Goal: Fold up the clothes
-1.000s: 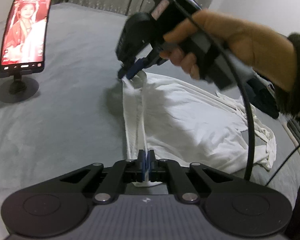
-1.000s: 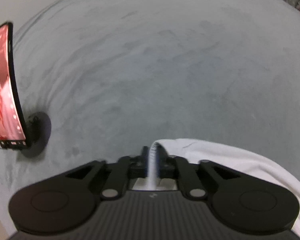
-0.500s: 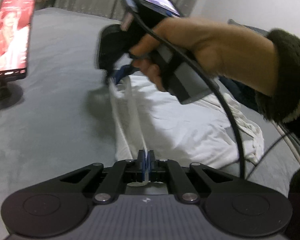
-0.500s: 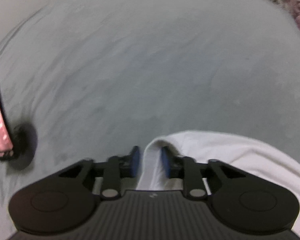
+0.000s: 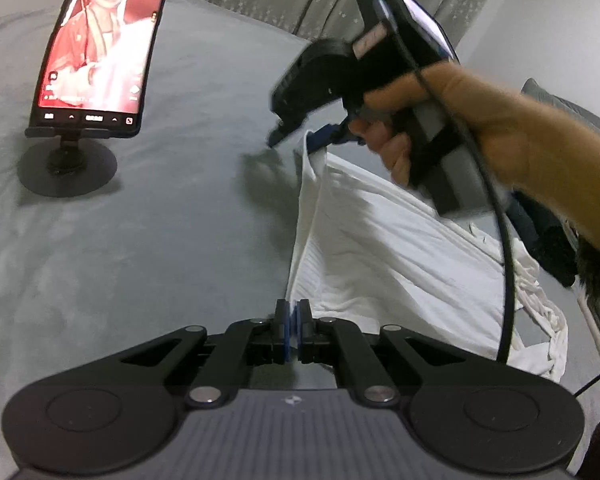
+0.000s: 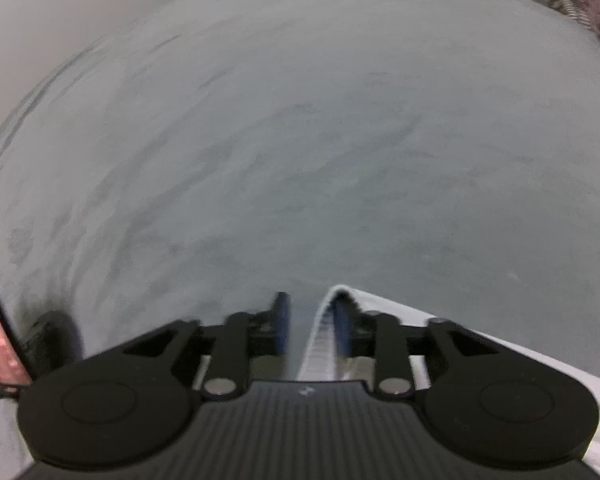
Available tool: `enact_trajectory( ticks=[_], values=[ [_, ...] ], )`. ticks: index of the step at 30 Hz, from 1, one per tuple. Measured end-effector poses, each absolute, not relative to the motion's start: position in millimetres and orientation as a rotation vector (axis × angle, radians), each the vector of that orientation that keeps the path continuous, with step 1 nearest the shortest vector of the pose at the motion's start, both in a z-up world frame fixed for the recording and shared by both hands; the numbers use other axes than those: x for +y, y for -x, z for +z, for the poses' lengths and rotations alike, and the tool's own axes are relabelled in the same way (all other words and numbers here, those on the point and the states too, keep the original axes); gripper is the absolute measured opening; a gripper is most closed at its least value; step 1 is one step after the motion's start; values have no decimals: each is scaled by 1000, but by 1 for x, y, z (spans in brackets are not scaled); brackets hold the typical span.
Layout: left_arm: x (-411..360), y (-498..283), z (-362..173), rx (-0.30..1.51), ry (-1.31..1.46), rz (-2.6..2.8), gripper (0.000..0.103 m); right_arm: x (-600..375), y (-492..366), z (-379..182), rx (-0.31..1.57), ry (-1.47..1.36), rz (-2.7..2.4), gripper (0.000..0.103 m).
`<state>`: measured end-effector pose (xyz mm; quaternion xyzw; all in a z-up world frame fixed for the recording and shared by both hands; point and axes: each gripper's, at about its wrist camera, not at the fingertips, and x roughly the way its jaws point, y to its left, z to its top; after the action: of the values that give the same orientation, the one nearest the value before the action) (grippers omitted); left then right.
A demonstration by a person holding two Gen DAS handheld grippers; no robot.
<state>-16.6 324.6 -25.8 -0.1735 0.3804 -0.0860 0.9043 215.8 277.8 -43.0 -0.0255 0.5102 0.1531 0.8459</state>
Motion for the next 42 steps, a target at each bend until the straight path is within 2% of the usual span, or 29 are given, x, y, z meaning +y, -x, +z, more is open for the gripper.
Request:
enact_trajectory(
  ticks=[2,4,5,7,14,18,23,30,34,38,42],
  values=[
    [324,17,-25,790,350,-171,2,278,-220,-36,1124,36,348,58],
    [323,18,-25,795,342,-166,2,277,-225,-31,1168,-12,362,60],
    [322,18,-24,800,337,-162,2,274,-228,-28,1189,-50,372,65],
    [321,17,-24,807,336,-159,3,266,-232,-22,1232,-136,388,67],
    [321,14,-23,832,341,-150,6,222,-240,-7,1287,-419,482,82],
    [321,16,-22,838,347,-143,6,215,-244,-5,1335,-508,466,86],
    [315,18,-19,845,314,-142,6,231,-247,-11,1454,-465,491,89],
    [315,11,-18,848,298,-136,6,214,-248,-4,1355,-657,599,97],
    [314,10,-18,856,285,-133,6,206,-246,1,1346,-603,438,96],
    [311,11,-11,838,271,-139,6,208,-246,-13,1476,-651,413,97],
    [307,11,-5,836,255,-152,7,211,-242,-12,1471,-719,491,98]
  ],
)
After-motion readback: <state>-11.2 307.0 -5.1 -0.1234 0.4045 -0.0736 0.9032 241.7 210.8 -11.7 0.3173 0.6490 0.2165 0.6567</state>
